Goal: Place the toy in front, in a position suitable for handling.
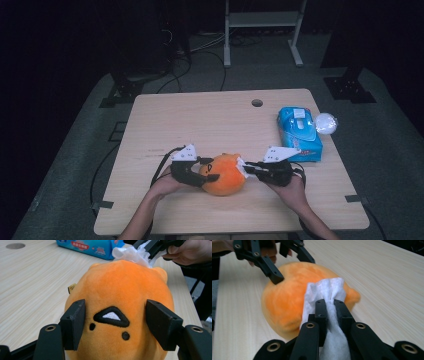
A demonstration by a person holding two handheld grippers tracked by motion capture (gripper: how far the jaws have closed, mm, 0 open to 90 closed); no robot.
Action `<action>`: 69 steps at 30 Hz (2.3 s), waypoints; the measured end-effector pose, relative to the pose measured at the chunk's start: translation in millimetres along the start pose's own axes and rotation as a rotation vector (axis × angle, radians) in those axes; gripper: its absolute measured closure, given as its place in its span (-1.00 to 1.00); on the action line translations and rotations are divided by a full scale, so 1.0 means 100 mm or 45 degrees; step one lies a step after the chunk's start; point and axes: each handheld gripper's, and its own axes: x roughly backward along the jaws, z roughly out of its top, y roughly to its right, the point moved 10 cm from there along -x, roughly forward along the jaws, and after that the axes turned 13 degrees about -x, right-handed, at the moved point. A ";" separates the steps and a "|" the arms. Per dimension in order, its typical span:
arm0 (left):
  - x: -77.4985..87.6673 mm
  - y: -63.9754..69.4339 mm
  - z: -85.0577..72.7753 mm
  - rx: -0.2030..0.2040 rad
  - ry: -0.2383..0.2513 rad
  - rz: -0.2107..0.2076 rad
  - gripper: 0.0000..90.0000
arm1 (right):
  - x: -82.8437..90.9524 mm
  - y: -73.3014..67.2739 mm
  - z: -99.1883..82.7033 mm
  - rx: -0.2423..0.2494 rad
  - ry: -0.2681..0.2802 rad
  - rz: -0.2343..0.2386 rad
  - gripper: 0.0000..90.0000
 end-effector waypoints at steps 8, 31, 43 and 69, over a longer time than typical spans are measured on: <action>-0.07 0.14 0.06 -0.097 -0.022 -0.030 -0.23 | -0.02 -0.15 0.10 0.054 0.031 0.025 0.82; -0.09 0.24 0.09 -0.161 -0.001 -0.078 -0.19 | -0.04 0.10 0.03 -0.071 -0.001 -0.020 0.81; -0.04 0.17 0.20 -0.089 0.038 -0.042 -0.62 | -0.06 -0.19 0.11 0.046 0.026 0.068 0.81; -0.15 0.36 0.19 -0.264 -0.060 -0.043 -0.33 | 0.02 -0.04 0.10 -0.037 0.035 0.012 0.81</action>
